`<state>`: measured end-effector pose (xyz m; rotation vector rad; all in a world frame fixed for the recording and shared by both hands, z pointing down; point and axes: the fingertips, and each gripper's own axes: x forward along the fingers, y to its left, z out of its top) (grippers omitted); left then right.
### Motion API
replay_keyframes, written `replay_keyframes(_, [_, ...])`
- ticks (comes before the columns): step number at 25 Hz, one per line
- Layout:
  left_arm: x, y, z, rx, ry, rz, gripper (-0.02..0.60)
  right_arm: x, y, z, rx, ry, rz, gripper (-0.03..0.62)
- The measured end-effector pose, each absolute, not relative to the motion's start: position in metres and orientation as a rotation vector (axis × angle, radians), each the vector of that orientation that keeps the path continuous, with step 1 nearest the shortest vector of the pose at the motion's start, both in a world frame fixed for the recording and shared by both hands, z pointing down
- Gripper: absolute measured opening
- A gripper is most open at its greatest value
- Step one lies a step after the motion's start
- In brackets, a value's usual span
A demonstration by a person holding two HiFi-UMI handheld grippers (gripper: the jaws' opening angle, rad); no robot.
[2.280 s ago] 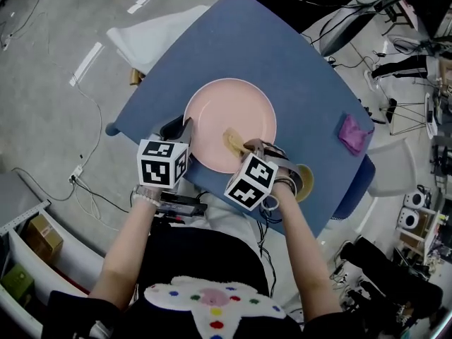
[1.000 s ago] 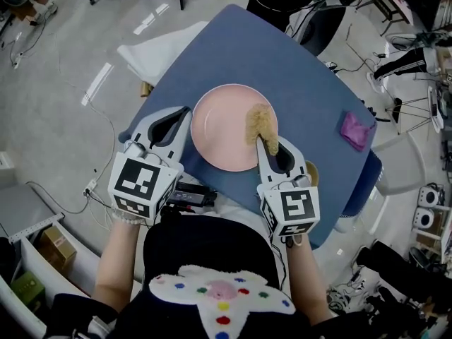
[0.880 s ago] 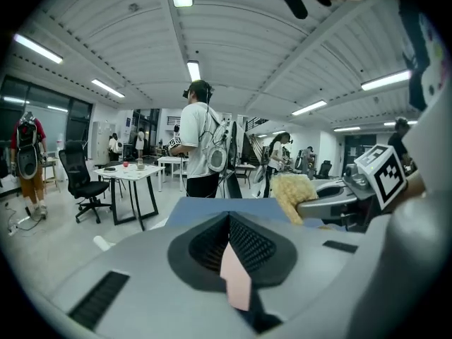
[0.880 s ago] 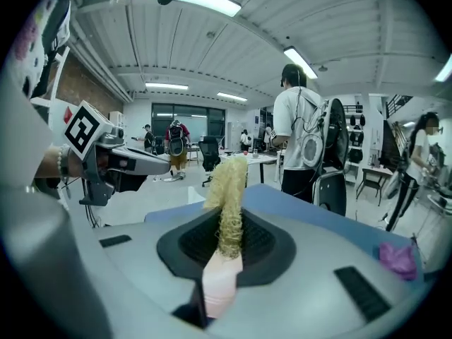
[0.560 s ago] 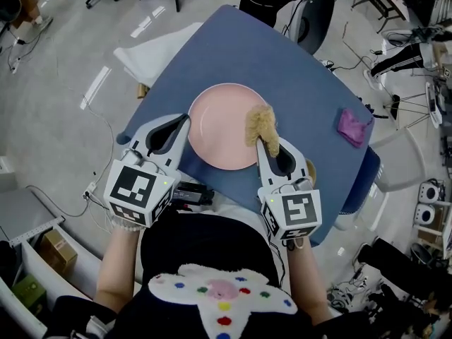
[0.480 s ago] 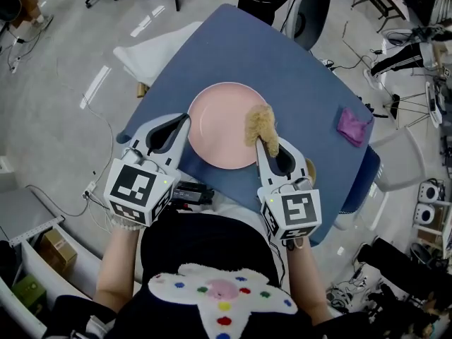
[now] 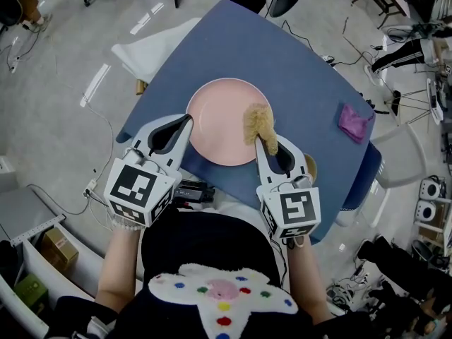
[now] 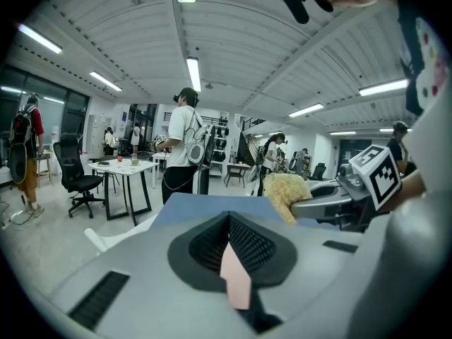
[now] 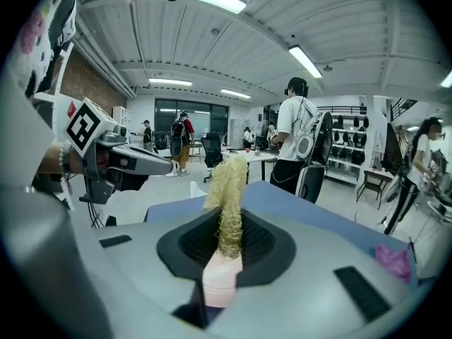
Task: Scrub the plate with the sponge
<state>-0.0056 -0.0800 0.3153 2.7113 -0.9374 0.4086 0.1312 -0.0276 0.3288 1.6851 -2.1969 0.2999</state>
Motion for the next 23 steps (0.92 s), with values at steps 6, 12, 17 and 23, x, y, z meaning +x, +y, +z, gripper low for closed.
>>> replay_keyframes(6, [-0.0054, -0.0796, 0.3176, 2.708, -0.932, 0.410, 0.011, 0.1291, -0.0278, 0.3314, 1.681, -2.195, 0.301, 0.054])
replay_keyframes(12, [-0.0048, -0.0798, 0.3218, 2.704, -0.926, 0.411, 0.011, 0.1300, -0.0272, 0.3355, 1.680, -2.181, 0.306, 0.054])
replay_keyframes(17, [-0.0047, -0.0791, 0.3235, 2.700, -0.926, 0.411, 0.011, 0.1308, -0.0263, 0.3366, 1.681, -2.176, 0.307, 0.054])
replay_keyframes(23, [-0.0047, -0.0804, 0.3219, 2.700, -0.928, 0.410, 0.011, 0.1291, -0.0272, 0.3359, 1.673, -2.177, 0.303, 0.052])
